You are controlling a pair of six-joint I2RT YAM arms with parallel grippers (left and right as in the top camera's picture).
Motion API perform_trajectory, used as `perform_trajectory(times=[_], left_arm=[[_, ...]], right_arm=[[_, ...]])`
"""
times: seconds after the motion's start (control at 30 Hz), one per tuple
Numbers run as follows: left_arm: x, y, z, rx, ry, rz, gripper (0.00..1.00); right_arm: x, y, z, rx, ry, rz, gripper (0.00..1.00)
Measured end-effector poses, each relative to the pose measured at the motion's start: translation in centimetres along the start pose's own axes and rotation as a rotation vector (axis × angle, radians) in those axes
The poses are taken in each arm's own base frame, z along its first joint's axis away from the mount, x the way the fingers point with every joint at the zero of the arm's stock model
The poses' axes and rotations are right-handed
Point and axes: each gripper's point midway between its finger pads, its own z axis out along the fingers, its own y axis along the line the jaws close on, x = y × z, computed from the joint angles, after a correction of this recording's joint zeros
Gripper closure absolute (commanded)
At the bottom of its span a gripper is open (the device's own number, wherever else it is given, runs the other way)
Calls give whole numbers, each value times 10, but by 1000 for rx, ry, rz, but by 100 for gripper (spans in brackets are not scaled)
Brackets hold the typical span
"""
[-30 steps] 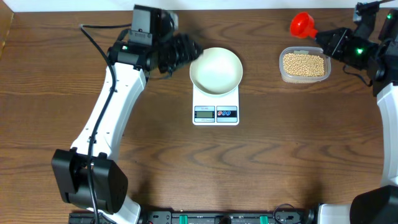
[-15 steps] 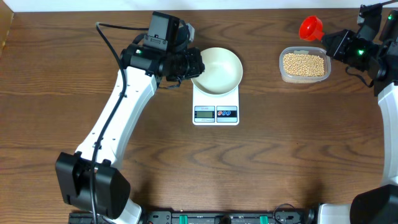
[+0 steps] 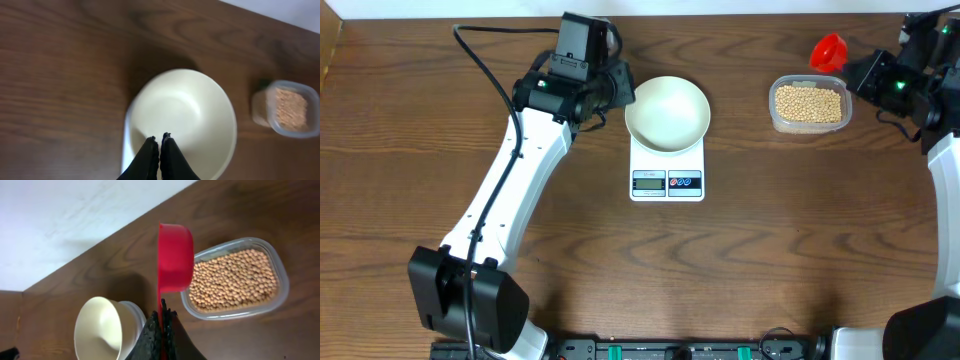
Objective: Scoop item into bowl and weigh 50g on scale
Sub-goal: 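Carry the scoop with the right gripper over the soybean tub, then move the left gripper down to the scale's front buttons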
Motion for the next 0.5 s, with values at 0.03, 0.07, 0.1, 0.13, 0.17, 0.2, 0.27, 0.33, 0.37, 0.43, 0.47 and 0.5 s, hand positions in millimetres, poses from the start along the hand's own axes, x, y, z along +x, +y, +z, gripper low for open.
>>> perform_trajectory(times=[0.03,0.07,0.1,0.13,0.17,0.2,0.27,0.33,0.37,0.43,0.47,0.5], left_arm=[[-1,2,0,-12,-6,0,93],[-2,4,0,-24,-12,0,93],[-3,6,0,-33,-17,0,93],[-3,7,0,-40,-20,0,92],[-4,8,0,-49,-22,0,93],[-3,9,0,-52,-22,0,92],[-4,11,0,-60,-23,0,93],[-4,12,0,-66,-26,0,93],[-4,12,0,-69,-27,0,93],[-4,12,0,-69,-27,0,93],[-4,12,0,-70,-27,0,93],[-4,12,0,-70,-25,0,93]], right_arm=[[0,-1,0,3,0,3,99],[1,-3,0,15,2,8,99],[2,-5,0,27,4,14,99],[3,-8,0,41,7,18,99],[3,-10,0,54,7,19,99],[3,-12,0,62,6,20,99],[2,-14,-1,75,-1,13,99],[2,-15,-1,82,-2,3,99],[2,-16,-1,85,-2,-4,99],[2,-16,-1,89,-1,-15,99],[3,-17,-1,91,3,-23,99],[4,-17,-1,93,6,-27,99]])
